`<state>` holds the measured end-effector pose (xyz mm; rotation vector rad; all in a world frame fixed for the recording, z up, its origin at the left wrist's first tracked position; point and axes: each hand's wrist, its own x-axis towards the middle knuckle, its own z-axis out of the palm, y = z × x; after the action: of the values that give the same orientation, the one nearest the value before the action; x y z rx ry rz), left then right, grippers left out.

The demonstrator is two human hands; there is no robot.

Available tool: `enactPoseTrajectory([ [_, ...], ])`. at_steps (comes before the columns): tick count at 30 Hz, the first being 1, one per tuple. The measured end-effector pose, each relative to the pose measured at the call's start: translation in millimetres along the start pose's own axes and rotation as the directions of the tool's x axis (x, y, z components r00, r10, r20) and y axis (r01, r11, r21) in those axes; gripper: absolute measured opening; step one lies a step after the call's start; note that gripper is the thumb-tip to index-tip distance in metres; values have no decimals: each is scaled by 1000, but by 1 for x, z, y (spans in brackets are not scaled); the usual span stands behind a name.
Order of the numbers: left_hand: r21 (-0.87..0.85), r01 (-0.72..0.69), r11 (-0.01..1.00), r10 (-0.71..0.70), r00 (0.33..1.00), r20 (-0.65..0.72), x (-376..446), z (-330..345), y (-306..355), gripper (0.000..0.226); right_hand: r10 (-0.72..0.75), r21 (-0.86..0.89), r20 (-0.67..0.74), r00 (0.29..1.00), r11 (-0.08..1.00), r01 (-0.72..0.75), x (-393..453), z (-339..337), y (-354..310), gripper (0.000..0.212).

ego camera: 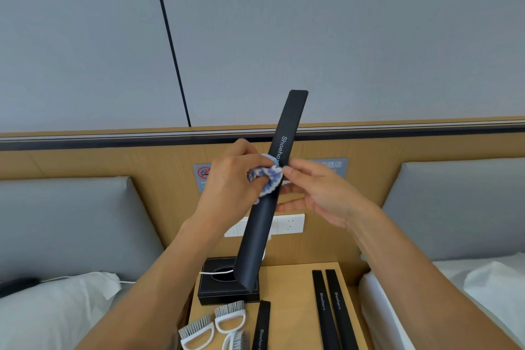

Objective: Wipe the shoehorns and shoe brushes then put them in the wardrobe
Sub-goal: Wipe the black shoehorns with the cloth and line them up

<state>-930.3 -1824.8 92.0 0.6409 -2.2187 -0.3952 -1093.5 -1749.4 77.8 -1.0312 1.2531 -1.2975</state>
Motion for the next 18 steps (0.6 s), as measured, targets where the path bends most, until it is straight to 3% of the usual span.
enactPoseTrajectory([
  [8, -26, -9, 1000, 8, 998, -61, -1, 1, -4, 22, -51, 18, 51, 997, 999, 50, 0, -5, 10, 35],
  [18, 3, 61, 998, -61, 997, -54, -7, 2, -12, 22, -13, 4, -30, 999, 1000, 13, -6, -1, 14, 45],
])
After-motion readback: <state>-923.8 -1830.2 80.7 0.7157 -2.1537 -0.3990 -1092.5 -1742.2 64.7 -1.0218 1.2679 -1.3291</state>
